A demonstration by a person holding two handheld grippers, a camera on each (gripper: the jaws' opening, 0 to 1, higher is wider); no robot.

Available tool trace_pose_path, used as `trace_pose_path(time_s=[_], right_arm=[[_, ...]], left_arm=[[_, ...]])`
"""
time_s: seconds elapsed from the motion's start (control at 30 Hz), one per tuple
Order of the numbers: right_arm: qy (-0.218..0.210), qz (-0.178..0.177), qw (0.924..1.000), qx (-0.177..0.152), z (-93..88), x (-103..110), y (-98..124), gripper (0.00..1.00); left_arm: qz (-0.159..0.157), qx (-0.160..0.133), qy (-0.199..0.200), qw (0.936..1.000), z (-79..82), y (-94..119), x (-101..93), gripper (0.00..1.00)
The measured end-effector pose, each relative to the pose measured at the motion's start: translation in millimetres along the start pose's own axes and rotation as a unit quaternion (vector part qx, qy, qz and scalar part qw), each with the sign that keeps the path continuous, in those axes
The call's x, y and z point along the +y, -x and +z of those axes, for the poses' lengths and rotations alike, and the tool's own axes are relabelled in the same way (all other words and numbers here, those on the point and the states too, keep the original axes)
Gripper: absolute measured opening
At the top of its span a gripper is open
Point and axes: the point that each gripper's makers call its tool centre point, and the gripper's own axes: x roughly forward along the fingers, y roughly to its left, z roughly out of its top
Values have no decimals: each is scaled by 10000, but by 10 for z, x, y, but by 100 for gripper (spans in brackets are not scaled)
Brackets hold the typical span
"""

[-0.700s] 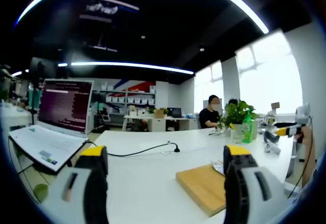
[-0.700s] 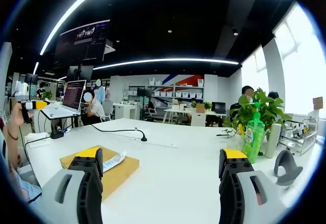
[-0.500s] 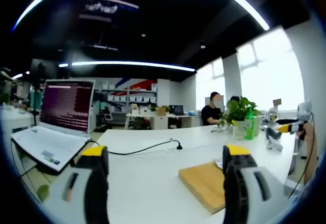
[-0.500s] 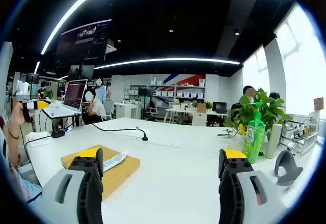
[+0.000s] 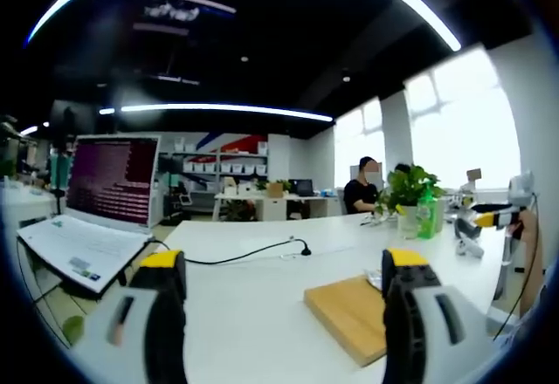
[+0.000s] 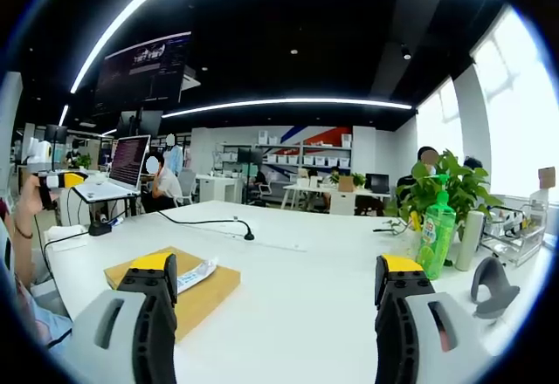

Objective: Pick up the toothpaste unscrew the cap squeeze it onto the small board screw the cap back on and return it to the table

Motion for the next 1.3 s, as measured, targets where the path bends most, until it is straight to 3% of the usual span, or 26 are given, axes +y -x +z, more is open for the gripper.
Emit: trace_pose_path(time_s=[0.37,1.3], right_arm=[[40,-87,10000,-28,24,-43,26,98],[28,-14,10000,20,-6,4,1,97]], left_arm=[[78,19,-33,10000,-1,10,25,98],[-173,-31,-86,9998,13,6,-64,97]])
